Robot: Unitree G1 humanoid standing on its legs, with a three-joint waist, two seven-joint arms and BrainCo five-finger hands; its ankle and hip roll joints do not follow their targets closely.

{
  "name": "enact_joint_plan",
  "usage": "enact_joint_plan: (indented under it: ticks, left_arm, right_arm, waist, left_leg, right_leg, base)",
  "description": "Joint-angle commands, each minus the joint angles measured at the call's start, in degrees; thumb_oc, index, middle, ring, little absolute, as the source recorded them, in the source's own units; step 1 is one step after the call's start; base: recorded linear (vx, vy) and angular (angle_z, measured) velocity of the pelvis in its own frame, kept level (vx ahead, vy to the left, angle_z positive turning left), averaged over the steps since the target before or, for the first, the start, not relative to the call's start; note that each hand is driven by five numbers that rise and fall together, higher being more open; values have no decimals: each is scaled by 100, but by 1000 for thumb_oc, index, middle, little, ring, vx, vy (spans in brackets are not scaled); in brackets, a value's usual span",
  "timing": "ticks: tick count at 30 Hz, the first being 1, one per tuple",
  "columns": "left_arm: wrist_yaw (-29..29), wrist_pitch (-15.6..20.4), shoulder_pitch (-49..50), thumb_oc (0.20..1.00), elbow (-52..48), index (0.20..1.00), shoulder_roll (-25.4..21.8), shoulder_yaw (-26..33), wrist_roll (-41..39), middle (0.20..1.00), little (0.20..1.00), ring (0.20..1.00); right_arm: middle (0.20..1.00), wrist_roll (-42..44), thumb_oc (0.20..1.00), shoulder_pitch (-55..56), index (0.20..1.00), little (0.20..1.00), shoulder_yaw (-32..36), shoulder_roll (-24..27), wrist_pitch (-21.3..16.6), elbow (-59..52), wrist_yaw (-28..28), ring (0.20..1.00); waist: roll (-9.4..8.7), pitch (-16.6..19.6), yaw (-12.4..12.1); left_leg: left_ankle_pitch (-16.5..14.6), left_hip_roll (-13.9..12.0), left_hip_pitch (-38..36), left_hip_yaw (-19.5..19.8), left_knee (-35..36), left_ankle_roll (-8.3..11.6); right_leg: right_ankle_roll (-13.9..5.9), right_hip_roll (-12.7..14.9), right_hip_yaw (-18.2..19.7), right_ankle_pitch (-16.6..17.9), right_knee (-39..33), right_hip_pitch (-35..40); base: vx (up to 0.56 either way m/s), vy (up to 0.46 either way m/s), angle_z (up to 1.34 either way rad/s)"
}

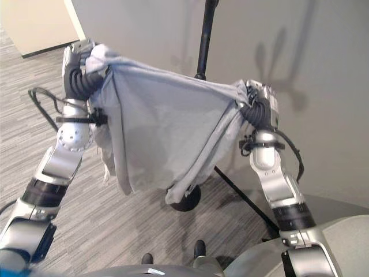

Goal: Hang the clothes on the sofa on the clothes rack.

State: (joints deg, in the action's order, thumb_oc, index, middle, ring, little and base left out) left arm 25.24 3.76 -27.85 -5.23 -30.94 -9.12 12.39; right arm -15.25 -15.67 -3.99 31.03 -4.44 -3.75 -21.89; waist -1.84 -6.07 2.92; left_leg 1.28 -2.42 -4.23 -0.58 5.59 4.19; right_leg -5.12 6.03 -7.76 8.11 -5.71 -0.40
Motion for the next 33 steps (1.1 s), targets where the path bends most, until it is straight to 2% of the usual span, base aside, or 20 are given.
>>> enact_joint_plan:
  ticks: [1, 4, 15, 26, 32, 33]
  left_arm:
    - [24, 347, -102, 200, -142, 200, -280, 276, 167, 200, 200, 200]
    - [-90, 494, 132, 200, -655, 200, -422, 474, 189, 200, 200, 200]
    - [-6, 612, 48, 200, -1171, 200, -505, 587, 161, 200, 200, 200]
    - [306, 630, -958, 200, -1096, 200, -541, 234, 303, 200, 200, 200]
    - [495, 576, -1759, 200, -692, 200, -633, -119, 368, 200, 200, 200]
    - [538, 516, -2207, 200, -394, 200, -749, -383, 422, 200, 200, 200]
  right_arm:
    - [200, 75, 200, 37, 200, 200, 550, 104, -380, -346, -80, 200]
    - [200, 171, 200, 249, 200, 200, 764, 68, -553, -669, -50, 200]
    - [200, 199, 200, 193, 200, 200, 1051, 145, -727, -1130, -247, 200]
    - [200, 287, 200, -703, 200, 200, 1123, 499, -781, -1243, -698, 200]
    - [200, 446, 200, -1507, 200, 200, 867, 1000, -645, -811, -854, 200]
    - [200, 705, 200, -1871, 200, 200, 701, 1260, -584, -455, -852, 200]
  waist:
    - [107, 548, -44]
    - [128, 549, -6]
    - [115, 628, 56]
    - [54, 719, 63]
    - [-2, 757, 52]
    - [-21, 783, 43]
  left_leg:
    - [-211, -17, 188, -185, -59, 147]
    - [-259, -29, 149, -243, -59, 121]
    - [-356, -70, 6, -342, -59, 108]
    - [-448, -118, -127, -392, -59, 114]
    - [-475, -128, -153, -416, -59, 125]
    - [-482, -137, -161, -426, -59, 138]
  right_leg:
    - [-670, 125, 5, -696, 90, 333]
    - [-693, 149, 39, -694, 85, 328]
    - [-704, 156, 93, -705, 71, 374]
    - [-721, 157, 68, -745, 71, 449]
    - [-733, 159, 48, -751, 71, 464]
    - [-745, 159, 39, -752, 71, 469]
  base:
    - [51, 42, -12]
    - [46, 35, -8]
    - [36, 14, -7]
    - [18, 3, -1]
    - [2, -1, -1]
    - [17, -8, -4]
